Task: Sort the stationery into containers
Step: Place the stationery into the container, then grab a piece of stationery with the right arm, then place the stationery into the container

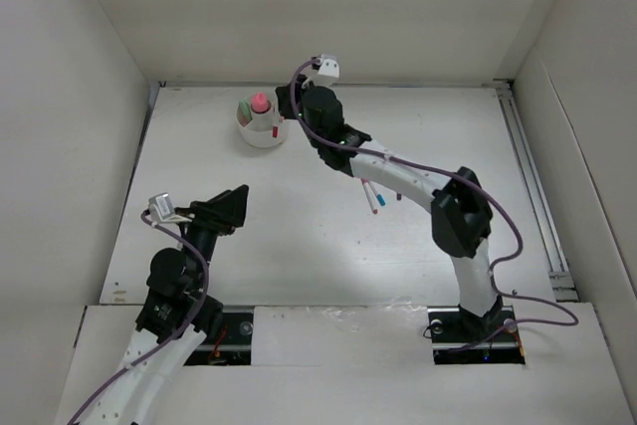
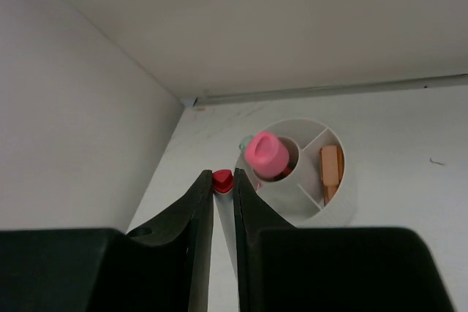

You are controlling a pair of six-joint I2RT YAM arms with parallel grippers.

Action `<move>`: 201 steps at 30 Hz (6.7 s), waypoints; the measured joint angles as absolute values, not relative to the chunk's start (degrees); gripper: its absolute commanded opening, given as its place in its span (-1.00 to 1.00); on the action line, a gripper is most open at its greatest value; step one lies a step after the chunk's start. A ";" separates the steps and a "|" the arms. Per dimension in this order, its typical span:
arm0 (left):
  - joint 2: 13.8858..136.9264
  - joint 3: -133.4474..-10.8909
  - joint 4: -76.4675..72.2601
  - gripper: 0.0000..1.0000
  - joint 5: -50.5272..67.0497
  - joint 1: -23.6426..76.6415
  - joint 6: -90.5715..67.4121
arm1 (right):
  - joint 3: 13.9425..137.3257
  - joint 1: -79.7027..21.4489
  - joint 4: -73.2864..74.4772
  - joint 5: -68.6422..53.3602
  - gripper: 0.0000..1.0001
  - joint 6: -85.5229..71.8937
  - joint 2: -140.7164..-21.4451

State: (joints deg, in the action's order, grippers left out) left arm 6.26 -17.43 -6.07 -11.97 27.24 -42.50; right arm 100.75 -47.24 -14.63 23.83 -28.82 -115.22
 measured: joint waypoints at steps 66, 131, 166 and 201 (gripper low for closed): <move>9.58 -13.19 -9.41 0.27 -8.93 27.24 -44.05 | 73.30 -26.46 0.25 34.30 -0.32 -43.59 -93.43; 9.74 -12.71 -11.73 0.27 -4.97 27.24 -43.99 | 87.44 -22.65 21.43 1.37 -1.00 -34.13 -103.94; 7.01 -12.71 -8.75 0.27 -9.32 27.24 -43.88 | 126.34 -46.17 -13.43 34.89 -1.00 -30.70 -140.07; 7.03 -12.71 -8.69 0.27 -10.00 27.24 -43.83 | 112.77 -46.63 -15.42 36.56 -0.10 -29.71 -133.23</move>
